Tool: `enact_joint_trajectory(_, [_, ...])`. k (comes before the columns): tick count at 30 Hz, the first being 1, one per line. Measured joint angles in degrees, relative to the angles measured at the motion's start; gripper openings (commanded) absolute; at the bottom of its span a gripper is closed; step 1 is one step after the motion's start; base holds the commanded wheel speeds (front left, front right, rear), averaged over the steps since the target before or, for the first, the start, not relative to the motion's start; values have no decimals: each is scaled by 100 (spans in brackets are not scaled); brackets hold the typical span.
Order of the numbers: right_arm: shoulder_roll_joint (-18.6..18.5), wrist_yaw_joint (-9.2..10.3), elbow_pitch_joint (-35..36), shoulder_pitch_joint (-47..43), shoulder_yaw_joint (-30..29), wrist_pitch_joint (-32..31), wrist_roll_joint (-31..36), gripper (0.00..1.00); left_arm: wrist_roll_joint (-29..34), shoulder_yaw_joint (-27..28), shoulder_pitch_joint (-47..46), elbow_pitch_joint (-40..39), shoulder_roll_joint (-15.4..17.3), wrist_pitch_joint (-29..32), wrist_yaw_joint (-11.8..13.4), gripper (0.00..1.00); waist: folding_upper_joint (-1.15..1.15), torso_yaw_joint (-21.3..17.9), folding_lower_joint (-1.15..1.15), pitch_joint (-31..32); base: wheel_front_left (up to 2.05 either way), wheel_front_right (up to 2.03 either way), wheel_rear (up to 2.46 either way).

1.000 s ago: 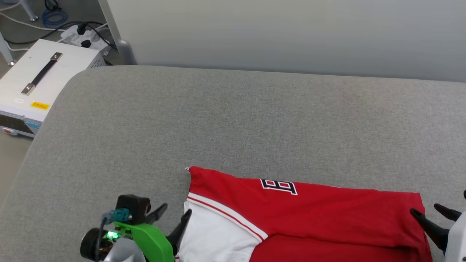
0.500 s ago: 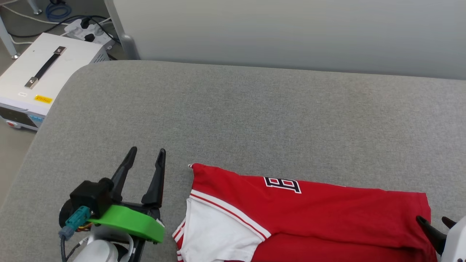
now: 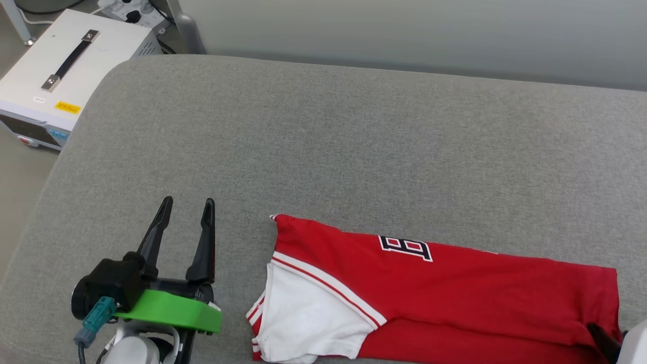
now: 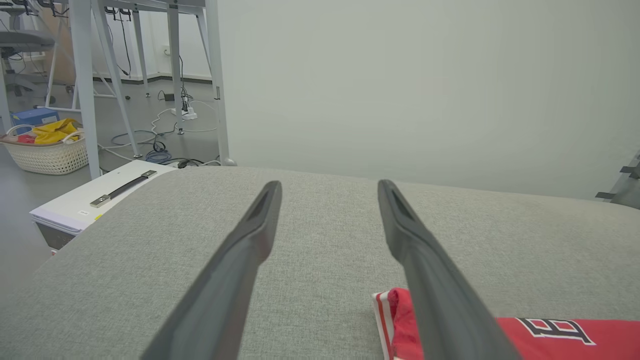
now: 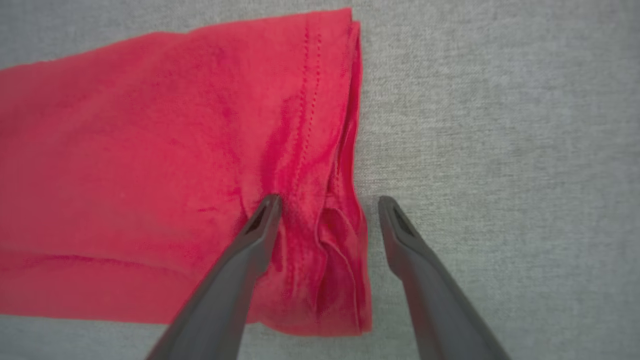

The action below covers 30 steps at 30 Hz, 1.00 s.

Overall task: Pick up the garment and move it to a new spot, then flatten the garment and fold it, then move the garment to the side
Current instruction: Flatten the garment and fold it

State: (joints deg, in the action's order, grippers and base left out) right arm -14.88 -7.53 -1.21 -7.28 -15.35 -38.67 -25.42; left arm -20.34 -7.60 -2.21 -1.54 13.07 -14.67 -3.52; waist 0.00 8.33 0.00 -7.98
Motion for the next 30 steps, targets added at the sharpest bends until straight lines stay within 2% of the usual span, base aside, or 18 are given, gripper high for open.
enact_joint_trajectory(6, [4,0,-368,182,-13,8,13,100,286,268,-5,120,-300,0,-261,100,0,81,0,-131,0,0,0])
enact_joint_trajectory(14, [-20,19,-691,188,267,-52,-233,100,435,410,-15,231,-428,0,-338,100,0,144,0,-162,0,0,0])
enact_joint_trajectory(15, [-25,34,-715,194,312,-60,-298,93,437,416,-15,243,-435,0,-338,100,0,142,0,-155,0,0,0])
enact_joint_trajectory(16, [-27,51,-735,205,356,-59,-367,47,453,422,-15,255,-438,0,-339,100,0,137,0,-146,0,0,0])
enact_joint_trajectory(17, [-31,51,-754,215,396,-59,-419,10,466,427,-15,260,-441,0,-354,100,0,132,0,-134,0,0,0])
enact_joint_trajectory(18, [-37,51,-766,224,428,-57,-443,0,469,428,-15,264,-442,0,-366,100,0,127,0,-125,0,0,0])
enact_joint_trajectory(23, [-35,43,-877,273,599,144,-560,0,467,357,-15,281,-437,0,-379,100,0,80,0,-43,0,0,0])
enact_joint_trajectory(30, [-152,-9,-1002,316,479,695,-434,0,436,307,1,318,-412,0,-379,100,0,-24,0,112,0,0,0])
